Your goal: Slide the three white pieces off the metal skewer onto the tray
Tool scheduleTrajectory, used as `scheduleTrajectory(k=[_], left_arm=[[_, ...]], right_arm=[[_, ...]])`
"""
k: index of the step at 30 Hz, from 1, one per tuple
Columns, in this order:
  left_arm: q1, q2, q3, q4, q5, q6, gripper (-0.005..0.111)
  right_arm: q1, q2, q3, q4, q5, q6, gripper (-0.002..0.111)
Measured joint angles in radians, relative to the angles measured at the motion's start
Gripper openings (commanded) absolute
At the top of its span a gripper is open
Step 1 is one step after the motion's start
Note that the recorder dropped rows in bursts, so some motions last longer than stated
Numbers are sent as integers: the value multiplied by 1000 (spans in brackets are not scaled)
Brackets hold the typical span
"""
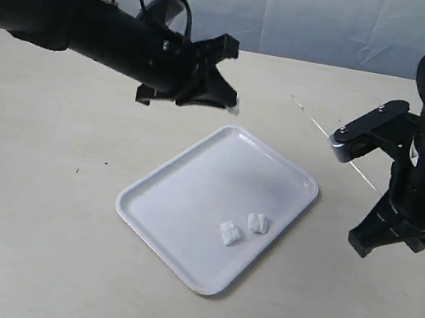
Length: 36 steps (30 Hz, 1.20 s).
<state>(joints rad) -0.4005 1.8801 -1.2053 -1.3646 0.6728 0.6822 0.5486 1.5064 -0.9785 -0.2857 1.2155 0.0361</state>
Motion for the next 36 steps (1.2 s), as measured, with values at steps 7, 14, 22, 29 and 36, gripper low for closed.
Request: scheduleTrajectory(k=[7, 14, 22, 29, 36], left_arm=[[-62, 44, 36, 316, 105, -162, 47], [-67, 53, 40, 318, 90, -162, 23], [-67, -47, 40, 318, -43, -112, 0], [-67, -237, 72, 317, -201, -110, 0], [-67, -383, 133, 330, -274, -110, 0]], right_arm=[[0, 0, 0, -29, -55, 62, -1], [2, -1, 0, 2, -113, 63, -1], [2, 105, 0, 86, -308, -67, -1], [2, 249, -42, 46, -449, -97, -1], [2, 366, -189, 77, -400, -186, -1]])
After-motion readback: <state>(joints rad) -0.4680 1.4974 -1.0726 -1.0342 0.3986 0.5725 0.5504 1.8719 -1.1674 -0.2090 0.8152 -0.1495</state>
